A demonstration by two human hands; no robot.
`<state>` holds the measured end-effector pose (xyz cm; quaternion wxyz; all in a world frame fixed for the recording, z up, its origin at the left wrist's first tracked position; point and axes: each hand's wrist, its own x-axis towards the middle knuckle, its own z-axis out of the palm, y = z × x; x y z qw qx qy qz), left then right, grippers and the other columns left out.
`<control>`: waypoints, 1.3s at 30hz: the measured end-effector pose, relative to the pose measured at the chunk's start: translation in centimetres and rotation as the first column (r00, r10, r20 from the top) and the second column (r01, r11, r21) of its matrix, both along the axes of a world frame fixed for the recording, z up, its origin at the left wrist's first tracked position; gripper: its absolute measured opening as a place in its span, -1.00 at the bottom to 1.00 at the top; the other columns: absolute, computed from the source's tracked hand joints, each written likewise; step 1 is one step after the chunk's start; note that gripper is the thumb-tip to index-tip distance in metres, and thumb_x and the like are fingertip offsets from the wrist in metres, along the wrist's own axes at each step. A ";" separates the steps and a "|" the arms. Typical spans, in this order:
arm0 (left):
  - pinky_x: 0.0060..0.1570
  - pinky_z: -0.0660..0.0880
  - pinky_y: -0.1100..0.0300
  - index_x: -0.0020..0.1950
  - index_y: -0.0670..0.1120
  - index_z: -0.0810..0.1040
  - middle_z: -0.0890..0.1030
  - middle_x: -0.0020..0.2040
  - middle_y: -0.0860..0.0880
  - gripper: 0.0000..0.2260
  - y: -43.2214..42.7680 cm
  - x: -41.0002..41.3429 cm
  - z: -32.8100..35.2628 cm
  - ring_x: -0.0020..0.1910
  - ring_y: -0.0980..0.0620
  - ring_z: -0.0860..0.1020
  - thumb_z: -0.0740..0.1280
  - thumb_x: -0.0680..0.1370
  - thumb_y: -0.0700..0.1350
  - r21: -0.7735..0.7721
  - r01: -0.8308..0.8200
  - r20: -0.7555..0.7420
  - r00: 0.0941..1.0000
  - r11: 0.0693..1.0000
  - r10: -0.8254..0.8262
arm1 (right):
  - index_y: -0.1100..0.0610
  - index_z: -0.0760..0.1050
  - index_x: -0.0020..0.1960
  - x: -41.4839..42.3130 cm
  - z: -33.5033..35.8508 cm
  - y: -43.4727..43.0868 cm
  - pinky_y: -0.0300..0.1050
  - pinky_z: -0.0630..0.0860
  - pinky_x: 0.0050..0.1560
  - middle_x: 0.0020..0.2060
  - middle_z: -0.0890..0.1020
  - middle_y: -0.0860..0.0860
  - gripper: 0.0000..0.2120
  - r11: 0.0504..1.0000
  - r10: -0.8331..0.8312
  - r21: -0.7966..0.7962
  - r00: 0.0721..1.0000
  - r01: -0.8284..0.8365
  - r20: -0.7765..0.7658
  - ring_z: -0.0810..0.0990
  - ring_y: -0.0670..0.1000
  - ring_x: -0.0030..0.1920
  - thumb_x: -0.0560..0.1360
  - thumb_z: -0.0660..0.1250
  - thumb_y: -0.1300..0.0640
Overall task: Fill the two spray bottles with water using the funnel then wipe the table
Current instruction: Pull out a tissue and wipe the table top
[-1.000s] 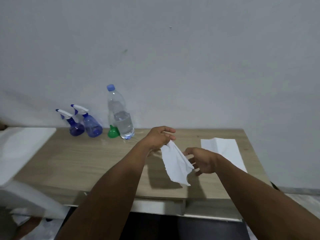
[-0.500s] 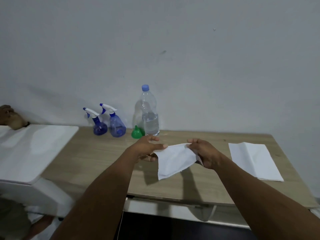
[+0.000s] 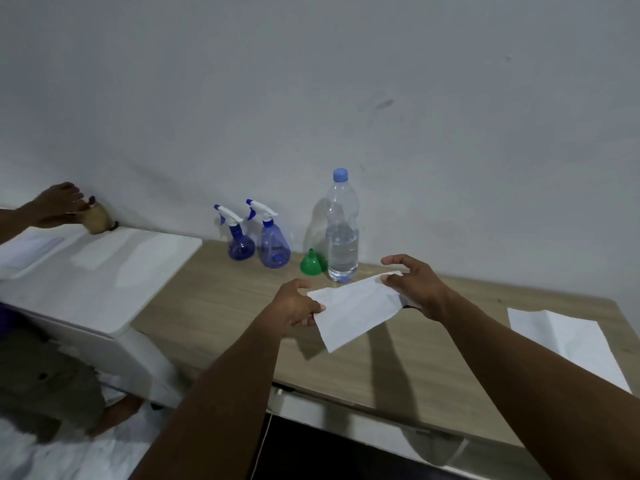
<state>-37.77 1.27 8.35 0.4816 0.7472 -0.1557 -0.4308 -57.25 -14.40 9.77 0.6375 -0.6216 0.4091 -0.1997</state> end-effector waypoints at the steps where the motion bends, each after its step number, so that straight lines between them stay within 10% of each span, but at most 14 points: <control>1: -0.39 0.61 0.17 0.34 -0.04 0.43 0.60 0.12 -0.22 -0.47 0.2 0.7 -0.1 -0.28 0.00 0.60 0.46 0.46 -0.39 0.033 0.009 0.051 0.999 0.999 -0.011 | 0.03 0.60 0.10 0.7 -0.1 0.1 -0.11 0.61 -0.22 -0.06 0.67 0.14 -0.79 0.998 0.016 -0.057 1.000 -0.017 -0.016 0.62 0.08 -0.16 0.51 0.42 0.24; 14: -0.22 0.61 0.15 -0.07 -0.10 0.66 0.66 -0.06 -0.11 -0.96 3.1 16.8 -0.2 -0.11 -0.02 0.61 0.41 0.55 -0.19 -0.042 0.177 0.310 0.938 0.983 -0.156 | 0.16 0.71 -0.02 15.1 -1.3 3.5 -0.06 0.57 -0.08 -0.17 0.67 0.11 -0.83 0.987 0.010 -0.160 0.992 -0.031 -0.127 0.60 0.04 -0.19 0.40 0.52 0.30; 23: -0.16 0.45 0.29 0.00 -0.14 0.72 0.65 -0.15 0.00 -0.71 5.6 26.6 -0.4 -0.12 0.01 0.60 0.63 0.34 -0.11 0.065 0.341 0.501 0.802 0.938 -0.326 | 0.20 0.69 -0.14 23.5 -2.2 6.7 -0.20 0.51 -0.30 -0.28 0.66 0.10 -0.95 0.972 -0.077 -0.234 0.978 0.030 -0.194 0.56 0.00 -0.31 0.41 0.53 0.29; 31: -0.11 0.41 0.28 0.07 -0.09 0.72 0.69 -0.08 -0.02 -0.79 5.9 30.3 -1.9 -0.09 0.05 0.60 0.50 0.49 -0.03 0.233 0.465 0.600 0.622 0.854 -0.503 | -0.11 0.57 -0.35 25.8 -3.2 7.7 -0.11 0.47 0.02 -0.10 0.63 0.04 -0.79 0.816 -0.104 -0.528 0.840 -0.234 -0.533 0.56 0.05 -0.05 0.34 0.59 0.05; 39: -0.02 0.44 0.26 0.09 -0.08 0.72 0.67 0.11 -0.07 -0.82 7.6 33.3 -5.6 0.05 -0.01 0.60 0.40 0.54 -0.07 0.425 0.513 0.550 0.508 0.746 -0.663 | 0.11 0.62 -0.15 29.1 -5.3 8.6 -0.20 0.49 -0.37 -0.22 0.62 0.06 -0.92 0.839 0.272 -0.172 0.672 -0.516 -0.689 0.53 0.01 -0.29 0.42 0.43 0.27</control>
